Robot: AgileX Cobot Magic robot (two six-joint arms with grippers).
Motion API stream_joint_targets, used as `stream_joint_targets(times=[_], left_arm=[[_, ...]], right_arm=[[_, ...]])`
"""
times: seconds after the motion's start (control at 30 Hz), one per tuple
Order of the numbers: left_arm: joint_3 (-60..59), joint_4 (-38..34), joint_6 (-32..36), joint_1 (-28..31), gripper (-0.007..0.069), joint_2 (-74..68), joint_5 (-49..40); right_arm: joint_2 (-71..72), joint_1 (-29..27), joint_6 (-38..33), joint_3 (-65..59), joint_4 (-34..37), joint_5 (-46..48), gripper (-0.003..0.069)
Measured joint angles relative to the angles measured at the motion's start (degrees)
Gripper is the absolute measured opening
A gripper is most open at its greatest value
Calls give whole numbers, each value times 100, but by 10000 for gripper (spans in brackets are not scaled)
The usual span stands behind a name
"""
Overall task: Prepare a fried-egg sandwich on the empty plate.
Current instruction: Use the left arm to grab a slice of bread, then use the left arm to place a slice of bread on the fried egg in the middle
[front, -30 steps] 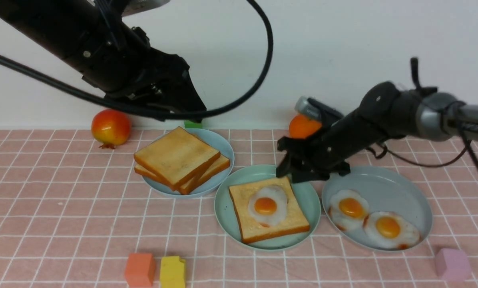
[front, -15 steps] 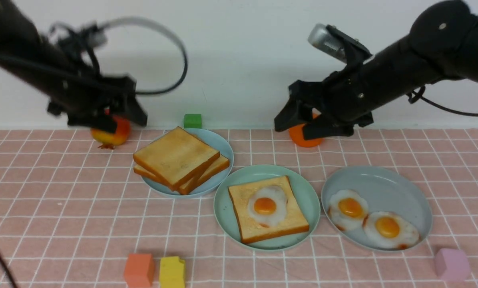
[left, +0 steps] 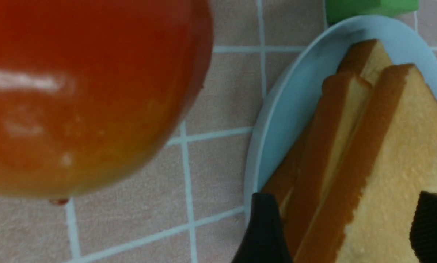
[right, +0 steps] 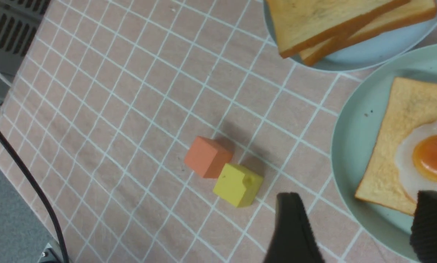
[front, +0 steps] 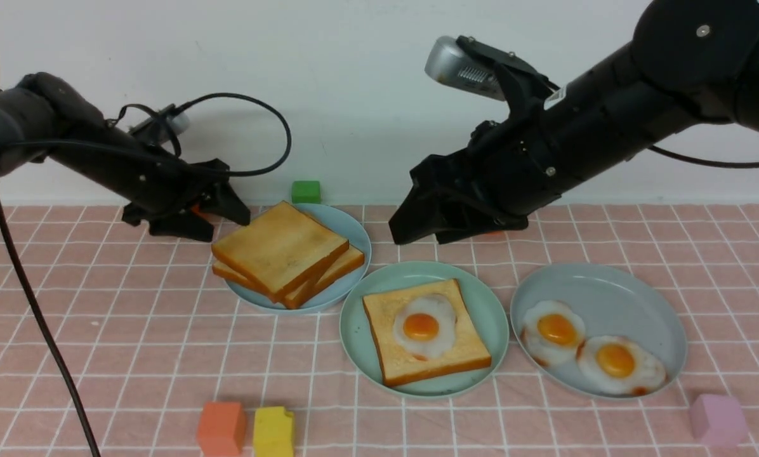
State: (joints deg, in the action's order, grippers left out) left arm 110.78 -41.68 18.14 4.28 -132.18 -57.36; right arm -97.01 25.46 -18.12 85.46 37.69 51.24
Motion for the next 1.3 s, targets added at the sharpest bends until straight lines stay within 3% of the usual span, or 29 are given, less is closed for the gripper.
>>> stream_joint_targets(times=[0.17, 0.3, 0.53, 0.63, 1.0, 1.23, 1.3], left_arm=[[18, -42, -17, 0, 489, -68, -329], [38, -48, -17, 0, 389, -68, -461], [44, -53, -17, 0, 110, -68, -429], [44, -59, -17, 0, 45, -68, -424], [44, -258, 272, 0, 41, 297, -524], [-23, -1594, 1004, -53, 41, 819, -1167], [-151, -1693, 1069, -104, 41, 886, -1160]], right_arm=[[23, 0, 0, -14, -39, -27, 453], [23, 0, 0, -19, -44, -85, 453], [23, 0, 0, -19, -44, -95, 453], [23, 0, 0, -19, -44, -90, 453], [289, 0, 28, -19, -375, 35, 453], [893, 0, 1140, -19, -1949, 660, 453], [1003, 0, 1381, -25, -2210, 772, 453]])
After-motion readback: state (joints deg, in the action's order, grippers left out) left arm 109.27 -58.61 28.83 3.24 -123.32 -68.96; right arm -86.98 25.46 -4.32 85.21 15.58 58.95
